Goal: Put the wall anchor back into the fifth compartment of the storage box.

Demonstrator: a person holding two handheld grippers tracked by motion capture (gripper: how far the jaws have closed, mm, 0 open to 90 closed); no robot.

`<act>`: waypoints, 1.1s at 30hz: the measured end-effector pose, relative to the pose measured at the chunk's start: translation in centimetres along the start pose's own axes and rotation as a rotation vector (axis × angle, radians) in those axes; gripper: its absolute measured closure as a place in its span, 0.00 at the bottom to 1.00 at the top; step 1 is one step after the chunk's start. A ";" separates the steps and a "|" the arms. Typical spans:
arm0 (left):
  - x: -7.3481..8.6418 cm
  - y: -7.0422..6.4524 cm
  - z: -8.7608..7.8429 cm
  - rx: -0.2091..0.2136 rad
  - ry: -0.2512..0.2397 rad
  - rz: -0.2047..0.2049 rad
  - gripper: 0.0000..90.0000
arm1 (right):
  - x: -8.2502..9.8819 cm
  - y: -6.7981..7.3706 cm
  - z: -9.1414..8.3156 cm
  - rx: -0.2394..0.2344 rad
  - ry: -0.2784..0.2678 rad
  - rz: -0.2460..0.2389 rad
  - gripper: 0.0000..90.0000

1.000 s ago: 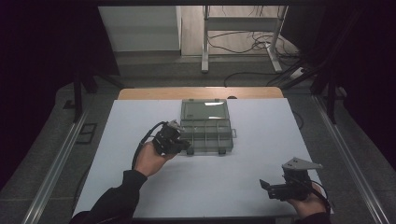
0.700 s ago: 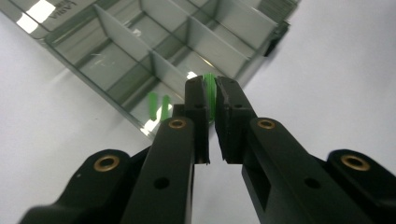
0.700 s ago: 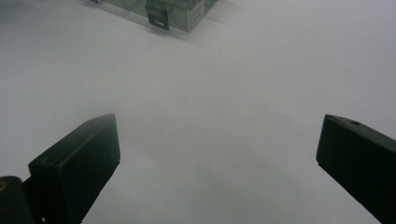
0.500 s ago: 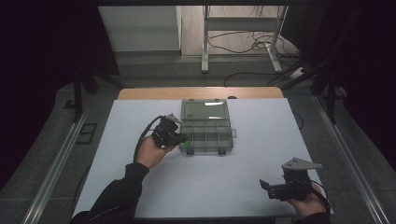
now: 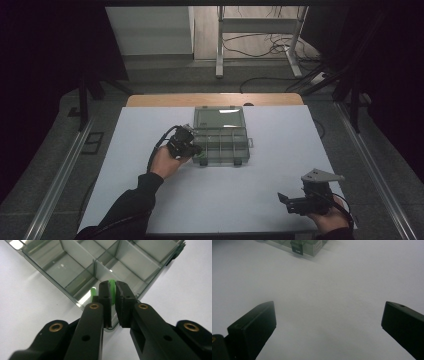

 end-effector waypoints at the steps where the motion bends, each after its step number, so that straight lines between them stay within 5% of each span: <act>1: 0.0 0.0 0.2 -0.003 0.002 0.002 0.93 | 0.0 0.0 0.0 0.000 0.000 0.000 0.00; 10: 0.0 0.0 -0.6 0.006 -0.022 -0.005 0.82 | 0.0 0.0 0.0 0.000 -0.003 0.000 0.00; 25: 0.5 -0.8 -3.1 0.013 -0.092 0.002 0.46 | 0.0 0.0 -0.1 0.001 -0.009 0.000 0.00; 33: 1.4 -1.1 -4.6 0.057 -0.134 -0.003 0.34 | 0.0 0.0 -0.1 0.001 -0.011 0.001 0.00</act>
Point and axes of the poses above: each handheld gripper's, and its own axes: z roughly forward along the jaws, x roughly out of its underside, y roughly to its left, the point moved 2 cm from there along z, roughly forward along the jaws, and after that the axes turned 9 degrees about -z, right-handed, at the moved point
